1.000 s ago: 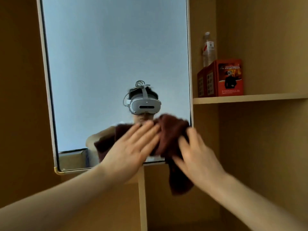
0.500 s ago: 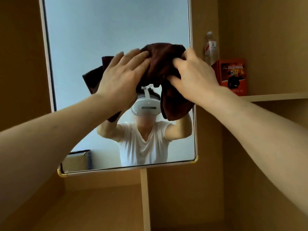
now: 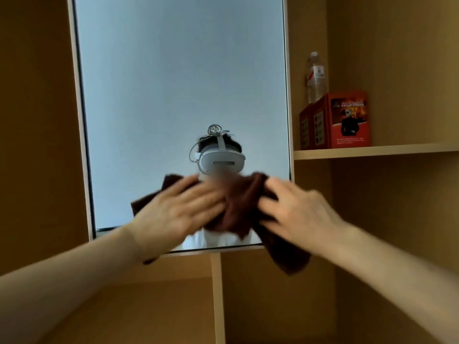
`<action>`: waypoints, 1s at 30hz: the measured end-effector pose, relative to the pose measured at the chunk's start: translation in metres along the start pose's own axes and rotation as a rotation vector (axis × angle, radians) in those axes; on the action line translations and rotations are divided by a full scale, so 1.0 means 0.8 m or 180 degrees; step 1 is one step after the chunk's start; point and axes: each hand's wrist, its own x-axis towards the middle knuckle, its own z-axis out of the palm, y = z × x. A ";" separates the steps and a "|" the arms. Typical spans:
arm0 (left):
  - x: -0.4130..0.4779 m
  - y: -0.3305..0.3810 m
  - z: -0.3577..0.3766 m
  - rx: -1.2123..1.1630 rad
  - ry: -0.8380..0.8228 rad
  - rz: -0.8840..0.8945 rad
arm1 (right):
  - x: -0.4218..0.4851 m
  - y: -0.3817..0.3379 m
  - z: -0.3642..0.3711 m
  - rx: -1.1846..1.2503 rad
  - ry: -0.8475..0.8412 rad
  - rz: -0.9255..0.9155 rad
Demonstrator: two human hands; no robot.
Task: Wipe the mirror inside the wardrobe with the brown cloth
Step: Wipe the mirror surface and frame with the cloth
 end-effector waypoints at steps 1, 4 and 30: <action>0.012 -0.018 -0.007 0.0023 0.0110 -0.0235 | 0.021 0.009 -0.011 -0.0096 0.0221 0.0146; 0.054 -0.076 -0.039 0.0113 0.0238 -0.0984 | 0.091 0.040 -0.048 -0.0112 0.0580 0.0687; 0.016 -0.137 -0.090 0.0184 -0.0084 -0.1495 | 0.186 0.023 -0.057 0.0247 0.0877 0.0212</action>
